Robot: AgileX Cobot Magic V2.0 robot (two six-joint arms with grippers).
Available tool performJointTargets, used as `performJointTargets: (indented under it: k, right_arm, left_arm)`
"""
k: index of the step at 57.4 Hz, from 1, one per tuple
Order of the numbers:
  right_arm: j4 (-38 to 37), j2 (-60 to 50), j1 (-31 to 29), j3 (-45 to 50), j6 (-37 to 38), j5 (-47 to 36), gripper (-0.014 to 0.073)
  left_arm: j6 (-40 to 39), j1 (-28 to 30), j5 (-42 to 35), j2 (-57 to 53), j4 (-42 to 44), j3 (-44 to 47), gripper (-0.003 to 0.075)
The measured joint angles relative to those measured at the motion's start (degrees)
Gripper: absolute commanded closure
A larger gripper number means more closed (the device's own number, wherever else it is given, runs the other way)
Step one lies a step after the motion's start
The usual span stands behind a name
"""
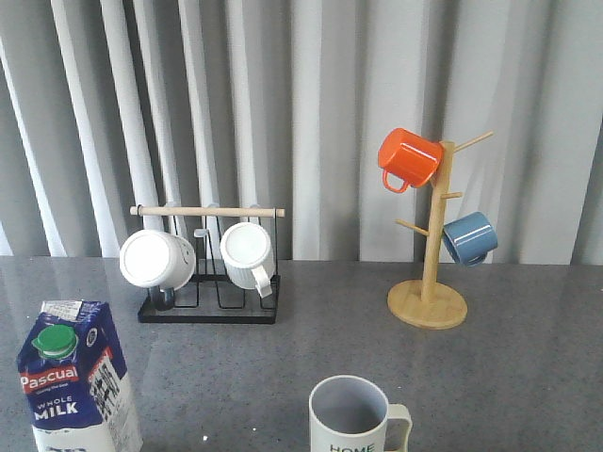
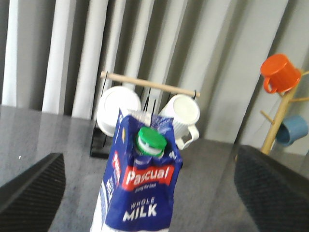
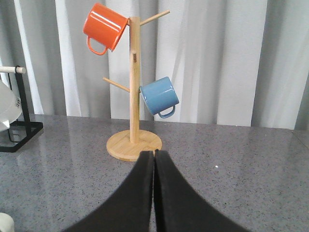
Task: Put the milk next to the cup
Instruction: 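Grasp the Pascual milk carton with the left gripper and lift it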
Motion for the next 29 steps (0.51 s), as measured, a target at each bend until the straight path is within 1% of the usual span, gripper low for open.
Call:
performJointTargets:
  k: [4,7,19,29]
  right_arm:
    - [0.0,0.0,0.0,0.0,0.0,0.0,0.0603]
    - [0.0,0.0,0.0,0.0,0.0,0.0,0.0603]
    - [0.0,0.0,0.0,0.0,0.0,0.0,0.0603]
    - [0.0,0.0,0.0,0.0,0.0,0.0,0.0603]
  left_arm:
    - [-0.1,-0.1,-4.2,0.0,0.3,-0.1,0.0006]
    - [-0.1,-0.1,-5.7,0.5,1.1,-0.8,0.0009]
    - [-1.0,-0.1,-2.5,9.5,6.1,-7.8,0.0011]
    - [-5.4,-0.1,-3.9,17.6,7.6,-10.4,0.0017]
